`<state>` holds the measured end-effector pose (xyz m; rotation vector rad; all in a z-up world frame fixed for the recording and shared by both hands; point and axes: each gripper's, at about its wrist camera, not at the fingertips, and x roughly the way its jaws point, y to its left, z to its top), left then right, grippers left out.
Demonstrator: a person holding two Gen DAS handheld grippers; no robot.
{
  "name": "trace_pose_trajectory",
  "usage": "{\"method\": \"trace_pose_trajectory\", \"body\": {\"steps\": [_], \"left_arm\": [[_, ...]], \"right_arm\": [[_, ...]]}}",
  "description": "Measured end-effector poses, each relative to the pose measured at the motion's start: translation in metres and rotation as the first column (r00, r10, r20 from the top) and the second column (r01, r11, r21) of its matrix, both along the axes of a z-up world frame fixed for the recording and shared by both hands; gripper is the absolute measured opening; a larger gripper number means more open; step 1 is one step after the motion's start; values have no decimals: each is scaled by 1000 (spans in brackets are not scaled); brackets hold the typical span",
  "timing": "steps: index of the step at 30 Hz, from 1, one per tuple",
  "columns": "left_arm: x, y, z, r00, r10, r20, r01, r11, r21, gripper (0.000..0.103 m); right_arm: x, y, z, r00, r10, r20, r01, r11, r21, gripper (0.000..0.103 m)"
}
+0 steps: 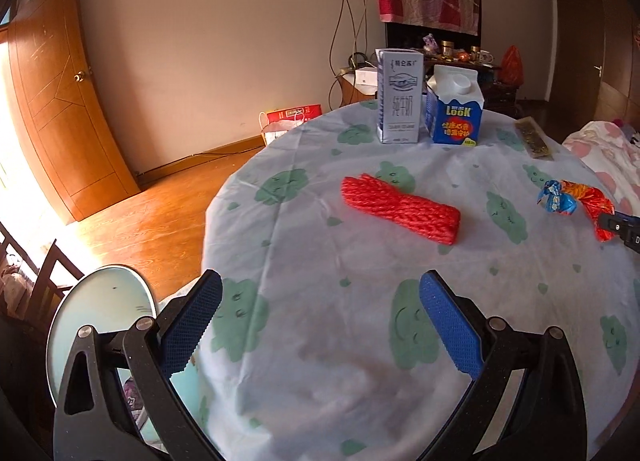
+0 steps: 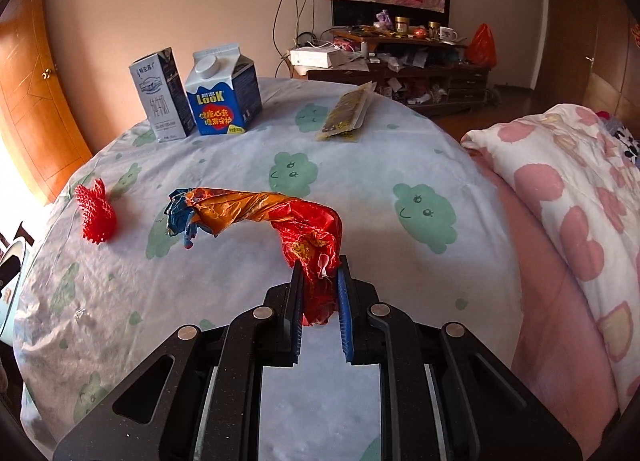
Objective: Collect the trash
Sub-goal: 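Lift the candy wrapper with the right tool while the left tool grasps the red mesh net, then carry the red mesh net and candy wrapper toward the bin with both tools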
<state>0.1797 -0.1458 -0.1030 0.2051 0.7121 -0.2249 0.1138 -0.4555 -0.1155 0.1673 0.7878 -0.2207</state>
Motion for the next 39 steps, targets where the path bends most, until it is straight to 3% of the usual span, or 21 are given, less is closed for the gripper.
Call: {"method": "trace_pose_trajectory", "body": {"steps": [12,18,20,22,24,27,31,39], "left_arm": [[46,-71,-10,998,-49,-48,51,998,34,97],[62,-84,-23,993,-55,-101,60,997,48,96],[62,-86,-27,990,-81,-117,88,995,49,86],[61,-86,-30,981,-121,-153,128,991,32,54],[58,-83,-31,975,-148,-168,153,988,20,33],[47,-75,-26,970,-186,-157,191,982,14,12],[27,-55,-14,968,-221,-123,224,974,17,4],[-11,-2,7,975,-217,-52,219,976,23,2]], "right_arm": [[9,-19,-2,999,-30,16,30,999,34,16],[10,-17,-4,1000,-19,18,18,999,34,17],[10,-16,-4,1000,-15,21,15,999,32,17],[9,-14,-3,1000,-10,27,10,1000,28,17],[8,-12,-3,999,-7,32,6,999,33,17],[4,-6,-3,999,11,43,-13,999,45,17],[2,14,2,997,58,57,-62,996,60,17],[6,53,12,989,128,71,-133,989,61,17]]}}
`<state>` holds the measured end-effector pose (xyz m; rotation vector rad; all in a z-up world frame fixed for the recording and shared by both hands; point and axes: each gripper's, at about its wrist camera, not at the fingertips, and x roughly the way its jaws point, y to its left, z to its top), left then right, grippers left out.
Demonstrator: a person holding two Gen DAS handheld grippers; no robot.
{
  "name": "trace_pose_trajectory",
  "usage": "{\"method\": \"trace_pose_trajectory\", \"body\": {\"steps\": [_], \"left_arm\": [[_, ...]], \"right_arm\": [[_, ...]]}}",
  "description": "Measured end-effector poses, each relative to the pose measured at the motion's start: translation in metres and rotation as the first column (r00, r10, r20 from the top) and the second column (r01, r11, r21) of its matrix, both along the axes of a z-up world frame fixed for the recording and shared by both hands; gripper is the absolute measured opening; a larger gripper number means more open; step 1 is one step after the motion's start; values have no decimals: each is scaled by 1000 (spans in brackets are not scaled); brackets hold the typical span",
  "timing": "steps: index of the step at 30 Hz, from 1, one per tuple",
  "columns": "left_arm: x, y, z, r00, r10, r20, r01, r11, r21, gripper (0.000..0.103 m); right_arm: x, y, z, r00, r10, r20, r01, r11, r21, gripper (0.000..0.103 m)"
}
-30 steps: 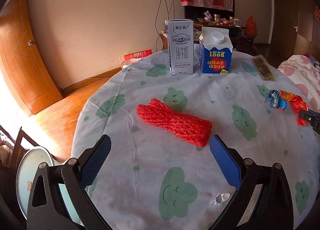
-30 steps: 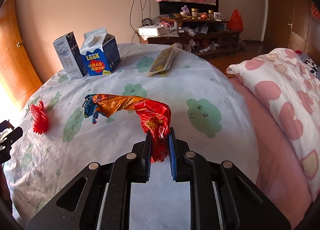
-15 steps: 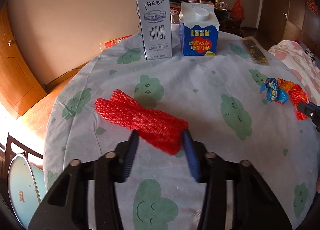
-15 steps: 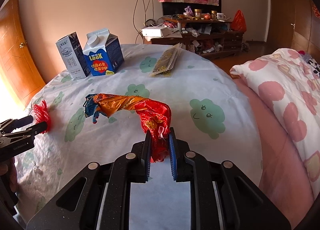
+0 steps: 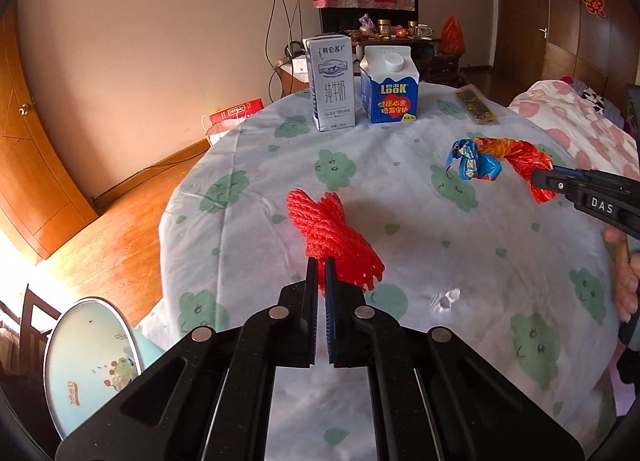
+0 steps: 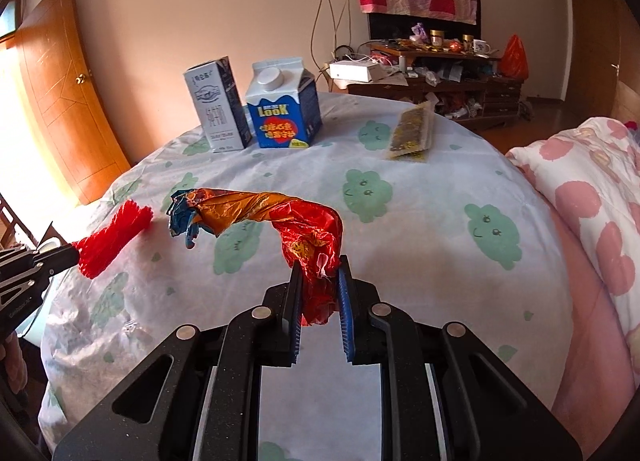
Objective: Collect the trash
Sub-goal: 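Carry the red mesh net and candy wrapper toward the bin with both tools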
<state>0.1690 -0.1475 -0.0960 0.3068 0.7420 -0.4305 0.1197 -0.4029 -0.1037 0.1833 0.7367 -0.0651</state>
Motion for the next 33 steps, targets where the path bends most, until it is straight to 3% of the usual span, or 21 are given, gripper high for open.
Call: {"method": "trace_pose_trajectory", "body": {"steps": [6,8,9,10,16,24,25,26,27,33], "left_arm": [[-7,38,-8,998,54,-14,-54,998,-10,6],[-7,52,-12,996,91,-15,-91,996,-12,28],[-8,58,-13,994,108,-14,-108,994,-19,47],[-8,63,-13,992,125,-11,-125,992,-25,57],[-16,66,-10,990,139,-16,-140,986,-88,66],[1,25,-25,994,104,-23,-105,993,-45,68],[5,25,-30,993,112,-29,-113,993,-30,63],[9,25,-34,993,112,-47,-113,993,-23,51],[14,26,-39,992,101,-80,-103,994,-27,27],[-4,47,-23,995,93,-40,-95,994,-53,23]], "right_arm": [[2,29,2,999,39,-9,-39,998,-46,17],[4,29,-2,999,32,-19,-33,998,-59,17],[3,25,-4,999,21,-26,-23,997,-68,17],[3,21,-6,999,9,-33,-11,997,-71,17],[-1,4,-11,998,-52,-46,49,996,-73,17],[-2,-1,-15,998,-43,-40,41,997,-61,17],[-2,-2,-15,998,-40,-39,38,998,-59,17],[-2,-1,-14,999,-33,-37,31,998,-56,17],[-3,0,-13,999,-29,-36,26,998,-56,17],[2,20,-8,1000,14,-25,-16,999,-48,17]]}}
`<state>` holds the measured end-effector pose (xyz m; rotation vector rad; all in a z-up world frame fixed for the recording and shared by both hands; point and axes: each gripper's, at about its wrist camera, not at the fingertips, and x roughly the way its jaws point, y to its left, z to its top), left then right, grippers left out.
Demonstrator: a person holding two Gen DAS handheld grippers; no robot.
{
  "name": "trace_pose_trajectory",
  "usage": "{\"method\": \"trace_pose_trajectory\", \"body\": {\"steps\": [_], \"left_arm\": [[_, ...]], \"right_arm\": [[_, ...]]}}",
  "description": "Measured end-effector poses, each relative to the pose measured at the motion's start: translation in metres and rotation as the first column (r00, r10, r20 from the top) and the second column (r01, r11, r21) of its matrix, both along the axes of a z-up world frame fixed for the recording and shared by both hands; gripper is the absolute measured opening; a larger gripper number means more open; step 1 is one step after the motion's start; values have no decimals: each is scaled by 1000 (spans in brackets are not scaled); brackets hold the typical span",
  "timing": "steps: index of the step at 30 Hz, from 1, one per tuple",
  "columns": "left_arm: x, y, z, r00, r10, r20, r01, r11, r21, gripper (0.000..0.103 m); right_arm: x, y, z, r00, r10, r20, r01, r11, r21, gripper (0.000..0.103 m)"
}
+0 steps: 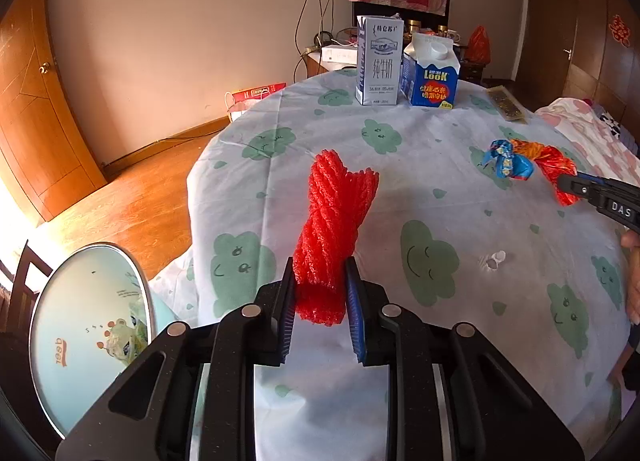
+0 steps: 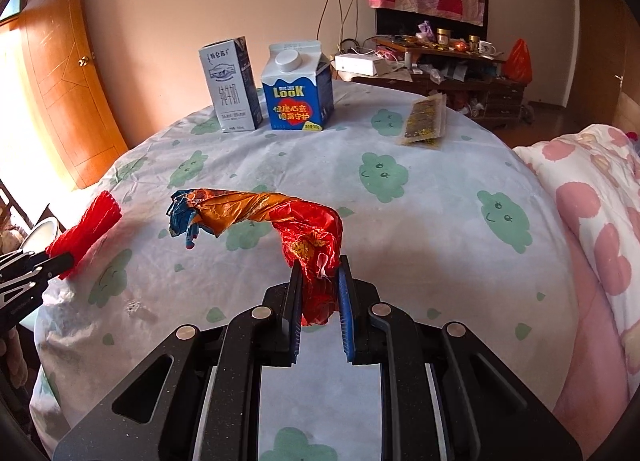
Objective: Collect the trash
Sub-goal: 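Carry the red mesh net and candy wrapper toward the bin with both tools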
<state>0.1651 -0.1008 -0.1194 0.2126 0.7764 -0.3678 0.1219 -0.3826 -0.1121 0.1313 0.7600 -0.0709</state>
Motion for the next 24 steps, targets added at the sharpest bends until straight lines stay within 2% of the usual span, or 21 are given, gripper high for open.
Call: {"method": "trace_pose_trajectory", "body": {"steps": [10,24], "left_arm": [[-25,50,23,995,61,78,-62,998,16,22],[-33,116,27,978,184,95,-186,982,15,22]], "right_arm": [[17,63,15,993,110,42,-110,994,-19,17],[41,146,26,968,245,54,-242,969,-57,17]]}}
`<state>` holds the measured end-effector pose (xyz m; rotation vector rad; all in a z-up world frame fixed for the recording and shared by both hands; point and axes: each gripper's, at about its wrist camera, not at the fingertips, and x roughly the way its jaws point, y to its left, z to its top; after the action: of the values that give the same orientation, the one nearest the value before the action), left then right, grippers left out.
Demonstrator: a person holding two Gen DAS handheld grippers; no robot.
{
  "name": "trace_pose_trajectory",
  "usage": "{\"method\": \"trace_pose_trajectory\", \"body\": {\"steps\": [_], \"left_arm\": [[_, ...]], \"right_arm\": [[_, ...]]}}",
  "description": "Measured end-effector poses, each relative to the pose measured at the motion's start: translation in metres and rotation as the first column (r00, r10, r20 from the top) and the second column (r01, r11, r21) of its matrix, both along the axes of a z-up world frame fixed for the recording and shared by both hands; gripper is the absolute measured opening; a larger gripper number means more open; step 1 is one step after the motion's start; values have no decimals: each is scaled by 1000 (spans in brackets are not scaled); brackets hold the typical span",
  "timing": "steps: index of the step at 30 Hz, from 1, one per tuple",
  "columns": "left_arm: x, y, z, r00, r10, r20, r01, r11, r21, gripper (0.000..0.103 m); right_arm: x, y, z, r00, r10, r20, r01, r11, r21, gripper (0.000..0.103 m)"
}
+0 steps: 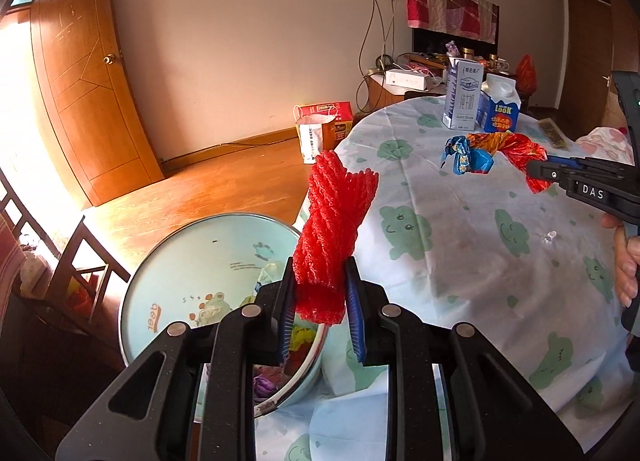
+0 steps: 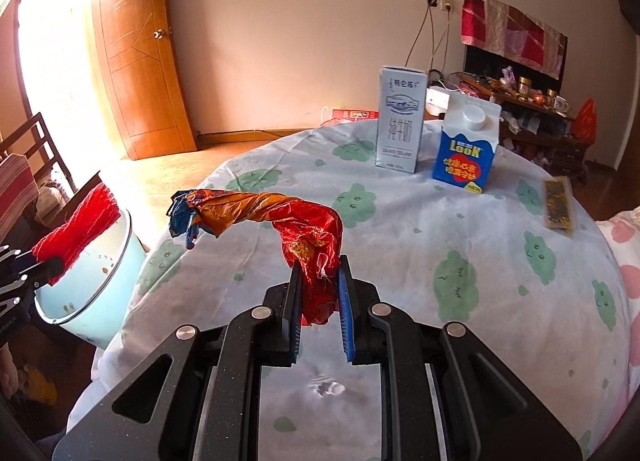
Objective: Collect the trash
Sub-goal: 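Carry the red mesh net and candy wrapper toward the bin with both tools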
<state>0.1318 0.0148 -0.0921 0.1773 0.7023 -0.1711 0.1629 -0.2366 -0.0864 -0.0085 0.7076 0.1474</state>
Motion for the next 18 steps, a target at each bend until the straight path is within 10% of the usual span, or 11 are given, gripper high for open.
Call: {"method": "trace_pose_trajectory", "body": {"steps": [18], "left_arm": [[-14,57,-3,995,100,-4,-100,995,8,22]], "right_arm": [[11,76,2,992,124,-3,-124,991,-45,17]]}}
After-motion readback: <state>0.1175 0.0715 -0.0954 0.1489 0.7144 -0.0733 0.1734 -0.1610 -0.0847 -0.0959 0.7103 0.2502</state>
